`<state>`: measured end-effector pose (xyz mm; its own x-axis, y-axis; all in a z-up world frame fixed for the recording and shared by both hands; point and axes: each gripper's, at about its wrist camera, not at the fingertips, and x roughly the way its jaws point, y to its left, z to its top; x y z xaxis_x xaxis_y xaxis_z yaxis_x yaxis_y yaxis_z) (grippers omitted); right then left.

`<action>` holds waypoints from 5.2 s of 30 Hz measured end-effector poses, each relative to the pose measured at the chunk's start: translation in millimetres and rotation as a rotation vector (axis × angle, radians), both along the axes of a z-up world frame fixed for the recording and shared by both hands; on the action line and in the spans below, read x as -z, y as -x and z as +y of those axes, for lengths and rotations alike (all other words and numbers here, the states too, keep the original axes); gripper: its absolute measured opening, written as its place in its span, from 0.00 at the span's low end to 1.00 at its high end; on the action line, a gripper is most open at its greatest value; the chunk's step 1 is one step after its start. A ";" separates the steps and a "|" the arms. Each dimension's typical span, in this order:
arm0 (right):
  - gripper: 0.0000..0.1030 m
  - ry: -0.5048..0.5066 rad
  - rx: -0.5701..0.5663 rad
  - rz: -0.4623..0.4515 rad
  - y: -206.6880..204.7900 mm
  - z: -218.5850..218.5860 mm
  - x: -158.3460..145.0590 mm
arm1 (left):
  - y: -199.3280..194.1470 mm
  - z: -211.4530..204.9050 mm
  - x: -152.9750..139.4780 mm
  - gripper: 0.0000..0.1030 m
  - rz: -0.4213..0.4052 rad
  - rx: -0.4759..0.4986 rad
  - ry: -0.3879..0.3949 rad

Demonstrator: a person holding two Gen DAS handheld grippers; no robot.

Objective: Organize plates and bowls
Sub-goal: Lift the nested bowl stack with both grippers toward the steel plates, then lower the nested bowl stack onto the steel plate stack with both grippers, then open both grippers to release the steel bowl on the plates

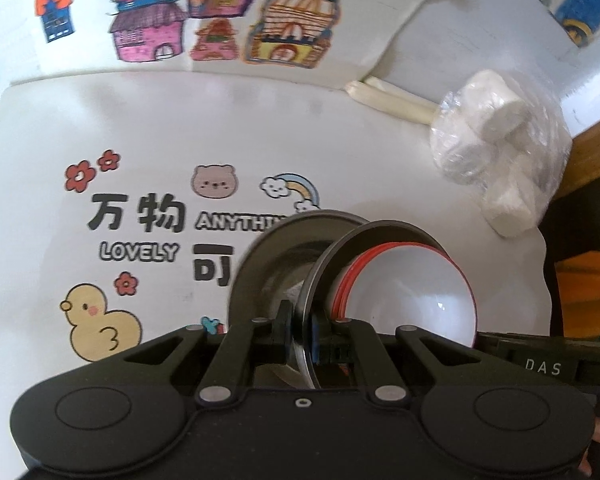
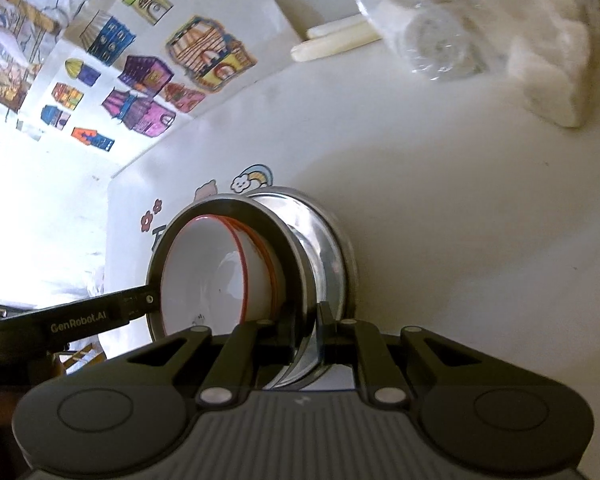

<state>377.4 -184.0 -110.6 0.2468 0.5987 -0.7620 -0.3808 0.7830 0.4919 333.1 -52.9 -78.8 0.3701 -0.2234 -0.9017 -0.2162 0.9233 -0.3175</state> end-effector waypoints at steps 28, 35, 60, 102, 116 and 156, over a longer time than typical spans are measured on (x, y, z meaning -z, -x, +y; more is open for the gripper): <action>0.11 0.026 -0.031 0.023 -14.7 23.3 4.4 | -9.2 16.4 12.8 0.07 0.035 -0.054 0.006; 0.11 0.027 -0.024 0.036 -17.8 23.1 6.6 | -13.5 15.5 14.8 0.07 0.044 -0.050 0.006; 0.11 0.033 -0.007 0.063 -23.2 24.5 11.1 | -19.7 15.0 20.6 0.07 0.063 -0.050 0.011; 0.14 0.040 0.000 0.064 -23.5 27.6 10.7 | -20.9 16.3 24.6 0.08 0.080 -0.067 0.002; 0.14 0.037 0.005 0.065 -22.8 27.1 10.3 | -21.0 15.0 23.0 0.08 0.079 -0.069 -0.004; 0.32 0.049 0.046 0.000 -13.3 12.8 4.2 | -13.3 5.3 8.7 0.51 0.030 -0.073 -0.217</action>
<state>390.8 -171.2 -114.9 0.2729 0.5488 -0.7902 -0.3436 0.8228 0.4527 346.4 -47.6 -87.6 0.3502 0.0033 -0.9367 -0.2917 0.9507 -0.1057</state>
